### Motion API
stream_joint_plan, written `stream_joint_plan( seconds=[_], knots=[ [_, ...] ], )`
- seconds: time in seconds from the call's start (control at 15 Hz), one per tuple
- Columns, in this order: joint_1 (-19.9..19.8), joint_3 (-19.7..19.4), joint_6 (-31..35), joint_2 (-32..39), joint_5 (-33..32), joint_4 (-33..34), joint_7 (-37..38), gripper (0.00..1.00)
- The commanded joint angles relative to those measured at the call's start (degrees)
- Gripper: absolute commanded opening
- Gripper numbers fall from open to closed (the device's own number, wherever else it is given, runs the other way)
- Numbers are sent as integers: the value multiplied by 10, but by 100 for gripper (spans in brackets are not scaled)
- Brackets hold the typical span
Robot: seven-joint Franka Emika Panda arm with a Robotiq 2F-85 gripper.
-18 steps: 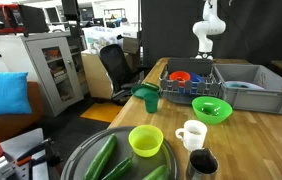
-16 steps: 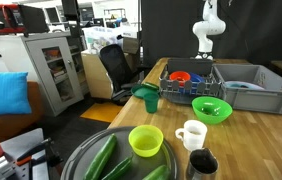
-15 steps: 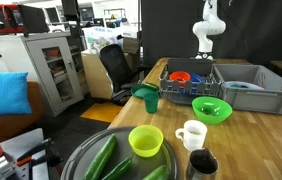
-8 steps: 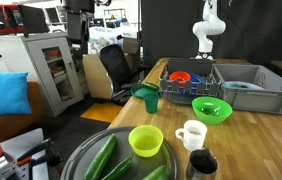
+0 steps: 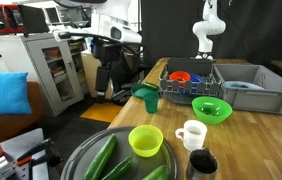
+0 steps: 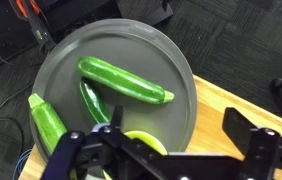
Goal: Remove the yellow bowl from the grey tray and put it on the table
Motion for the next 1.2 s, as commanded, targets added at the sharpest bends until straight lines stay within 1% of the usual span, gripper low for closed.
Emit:
stream_joint_plan(
  seconds=[0.0,0.13,0.53,0.73,1.0,1.13],
  knots=[
    [0,-5,16,17,0,2,-2,100],
    [1,-7,23,32,-1,4,-2,100],
    [2,-6,21,22,-1,4,-1,100],
    [1,-8,18,49,17,20,-15,100],
    [0,-11,58,102,13,40,-23,100],
    [0,-15,97,137,17,55,-24,100]
  ],
)
